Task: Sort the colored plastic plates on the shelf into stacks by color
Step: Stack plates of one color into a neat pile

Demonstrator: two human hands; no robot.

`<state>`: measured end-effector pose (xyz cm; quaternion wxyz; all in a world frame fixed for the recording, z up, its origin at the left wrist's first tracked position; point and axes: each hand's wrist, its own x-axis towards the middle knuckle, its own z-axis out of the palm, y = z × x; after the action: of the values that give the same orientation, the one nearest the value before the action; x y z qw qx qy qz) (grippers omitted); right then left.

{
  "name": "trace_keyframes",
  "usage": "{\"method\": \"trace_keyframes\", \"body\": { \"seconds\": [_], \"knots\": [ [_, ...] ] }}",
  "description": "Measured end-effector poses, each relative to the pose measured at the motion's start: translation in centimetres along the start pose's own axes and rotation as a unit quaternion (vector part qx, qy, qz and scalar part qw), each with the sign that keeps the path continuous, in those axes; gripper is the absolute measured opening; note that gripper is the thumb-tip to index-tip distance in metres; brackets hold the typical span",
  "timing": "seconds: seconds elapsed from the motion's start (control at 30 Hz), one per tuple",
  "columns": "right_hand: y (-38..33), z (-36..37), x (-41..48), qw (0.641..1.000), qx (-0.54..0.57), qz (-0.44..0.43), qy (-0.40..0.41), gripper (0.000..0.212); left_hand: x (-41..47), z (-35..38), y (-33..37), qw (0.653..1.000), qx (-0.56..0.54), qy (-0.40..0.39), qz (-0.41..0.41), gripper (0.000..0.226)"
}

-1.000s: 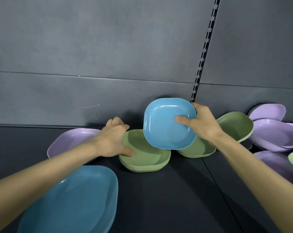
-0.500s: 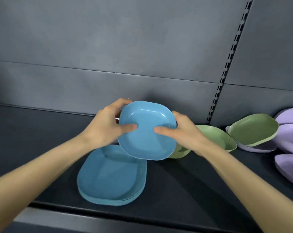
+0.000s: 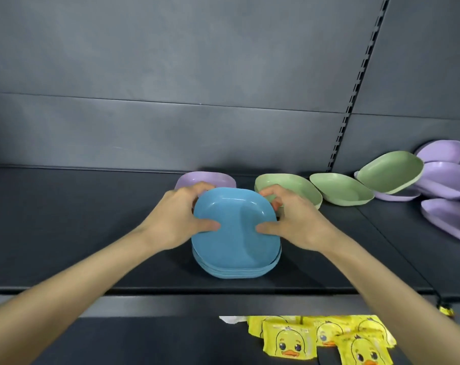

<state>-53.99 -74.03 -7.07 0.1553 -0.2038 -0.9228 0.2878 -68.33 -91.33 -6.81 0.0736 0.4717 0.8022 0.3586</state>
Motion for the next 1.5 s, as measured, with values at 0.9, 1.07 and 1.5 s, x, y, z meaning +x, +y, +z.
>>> {"method": "trace_keyframes", "body": {
  "seconds": [0.9,1.07,1.5],
  "knots": [
    [-1.9,-5.3,-1.2,0.976,-0.214,-0.023,-0.033,0.057,1.3,-0.8,4.9,0.959,0.255,-0.048,0.114,0.054],
    [-1.8,-11.6,-3.2,0.967,-0.250,-0.025,0.042,0.054,2.4,-0.9,11.2,0.947,0.252,0.008,0.198,0.053],
    [7.8,-24.6,-15.9,0.947,-0.286,0.014,0.147,0.038,1.3,10.6,26.0,0.944,0.207,0.065,0.251,0.053]
  ]
}}
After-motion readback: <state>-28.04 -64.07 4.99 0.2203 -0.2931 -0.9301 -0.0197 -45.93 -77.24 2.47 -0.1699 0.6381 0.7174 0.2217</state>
